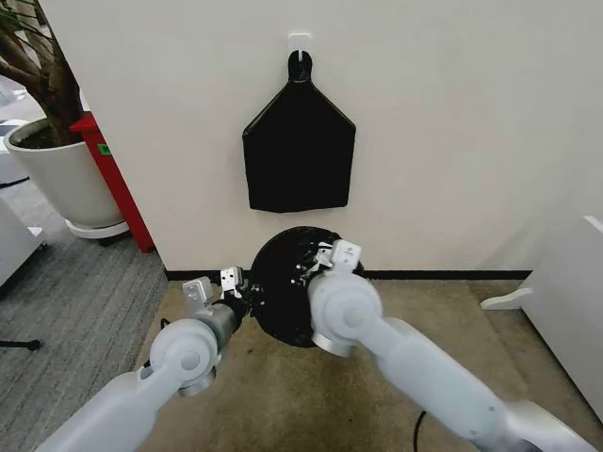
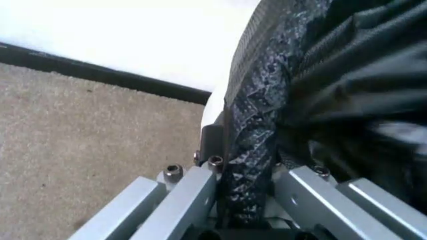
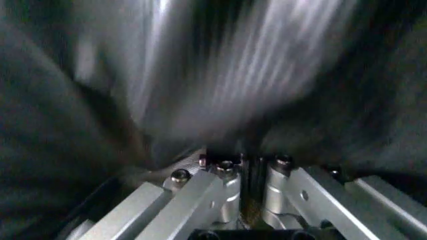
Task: Place the garbage bag over the trash bin.
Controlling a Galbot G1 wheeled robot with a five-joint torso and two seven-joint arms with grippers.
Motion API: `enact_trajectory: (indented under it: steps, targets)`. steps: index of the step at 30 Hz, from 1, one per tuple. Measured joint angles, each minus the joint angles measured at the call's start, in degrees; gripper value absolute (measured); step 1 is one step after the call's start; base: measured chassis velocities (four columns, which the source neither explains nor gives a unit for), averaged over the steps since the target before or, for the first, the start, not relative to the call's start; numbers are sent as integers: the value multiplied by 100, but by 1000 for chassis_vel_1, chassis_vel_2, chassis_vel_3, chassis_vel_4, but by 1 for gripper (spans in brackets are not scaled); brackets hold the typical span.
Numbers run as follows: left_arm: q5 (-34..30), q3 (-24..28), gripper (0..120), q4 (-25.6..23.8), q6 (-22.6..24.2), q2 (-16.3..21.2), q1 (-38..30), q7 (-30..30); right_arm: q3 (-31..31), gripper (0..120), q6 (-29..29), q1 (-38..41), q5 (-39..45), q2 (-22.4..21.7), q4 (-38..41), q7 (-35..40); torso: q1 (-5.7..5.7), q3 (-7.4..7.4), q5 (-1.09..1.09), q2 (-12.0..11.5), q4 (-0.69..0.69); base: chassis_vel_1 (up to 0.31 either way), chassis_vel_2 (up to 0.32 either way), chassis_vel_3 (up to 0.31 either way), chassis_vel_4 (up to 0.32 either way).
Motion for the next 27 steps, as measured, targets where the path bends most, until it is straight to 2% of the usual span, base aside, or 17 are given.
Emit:
enact_trajectory:
  steps: [6,11,19,27]
  targets:
    - [67,2,0,-31,-7,-42,32,66,-76,0,6,-27,-421,239,-719,-72,0,0,0,0,-2,0,0,0,0]
    - [156,14,0,-14,-17,-68,39,122,-22,0,25,-10,-422,413,-917,-43,0,0,1,0,0,0,0,0,0]
    - [245,-4,0,144,-29,-136,8,199,-58,0,135,76,84,196,-231,265,0,0,1,0,-2,0,0,0,0]
    - [257,-59,0,-39,-40,-126,146,261,98,0,-10,0,-169,445,-1148,-10,0,0,2,0,-2,0,0,0,0]
